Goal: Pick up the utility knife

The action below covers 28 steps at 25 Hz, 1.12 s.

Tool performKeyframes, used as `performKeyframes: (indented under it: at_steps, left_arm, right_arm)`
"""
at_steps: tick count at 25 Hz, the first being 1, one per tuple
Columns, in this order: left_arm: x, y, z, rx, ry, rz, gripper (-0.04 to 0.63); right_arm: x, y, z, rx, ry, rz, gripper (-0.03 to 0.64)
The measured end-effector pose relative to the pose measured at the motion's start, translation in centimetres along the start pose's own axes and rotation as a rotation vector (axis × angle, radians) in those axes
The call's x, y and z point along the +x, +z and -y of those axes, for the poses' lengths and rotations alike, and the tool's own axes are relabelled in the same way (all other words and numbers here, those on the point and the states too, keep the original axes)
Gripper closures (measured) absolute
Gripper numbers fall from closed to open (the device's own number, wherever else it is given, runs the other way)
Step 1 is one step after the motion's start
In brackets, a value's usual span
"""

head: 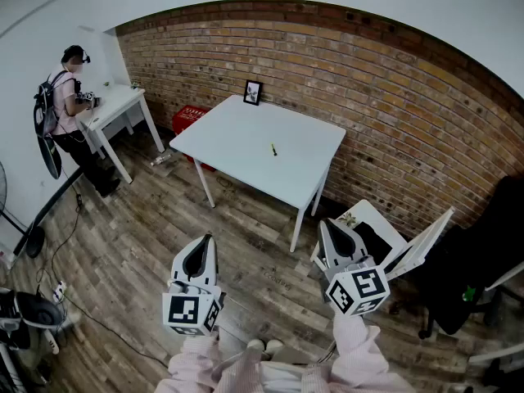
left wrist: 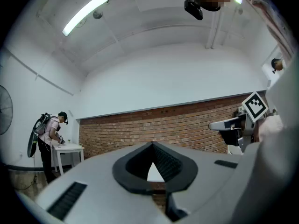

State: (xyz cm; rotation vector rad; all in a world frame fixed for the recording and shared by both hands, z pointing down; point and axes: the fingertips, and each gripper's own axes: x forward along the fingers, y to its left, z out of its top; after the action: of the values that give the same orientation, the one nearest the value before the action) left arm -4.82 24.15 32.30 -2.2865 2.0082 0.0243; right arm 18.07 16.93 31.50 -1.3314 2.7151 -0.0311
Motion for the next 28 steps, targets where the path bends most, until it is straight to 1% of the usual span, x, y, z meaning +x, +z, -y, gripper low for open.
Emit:
performKeyframes:
  at_steps: [9,11,15,19,25,28]
  left_arm:
    - [0.5,0.1,0.9,-0.005,-0.009,-0.005,0.6]
    - [0.6,0.0,1.1,-0.006,-0.009,-0.011,0.6]
    - [0.5,-0.6,1.4,-0.019,-0.006,-0.027,0.6]
    - [0.4,-0.9,1.4,-0.028,0.003,-0.033,0.6]
    - [0.4,-1.2,1.1,-0.034,0.012,-0.04,0.6]
    - [0.5,-1.4,0.8,-0.037,0.02,-0.043,0.6]
  right_arm:
    - [-0.1,-0.8,0.4,0.005,0.011,-0.017,0.615]
    - [-0.2,-0.8,0.5,0.023,0.01,-0.01,0.615]
    - [-0.4,-1.6,1.2,0.094,0.002,-0.008,0.614]
    - [-0.1,-2.1,1.8,0.087,-0.027,-0.016,0.614]
    - [0.9,-2.5,1.6,0.087,-0.015,-0.028,0.509]
    - [1.4,-3.0,1.5,0.081,-0.008,-0.039,0.477]
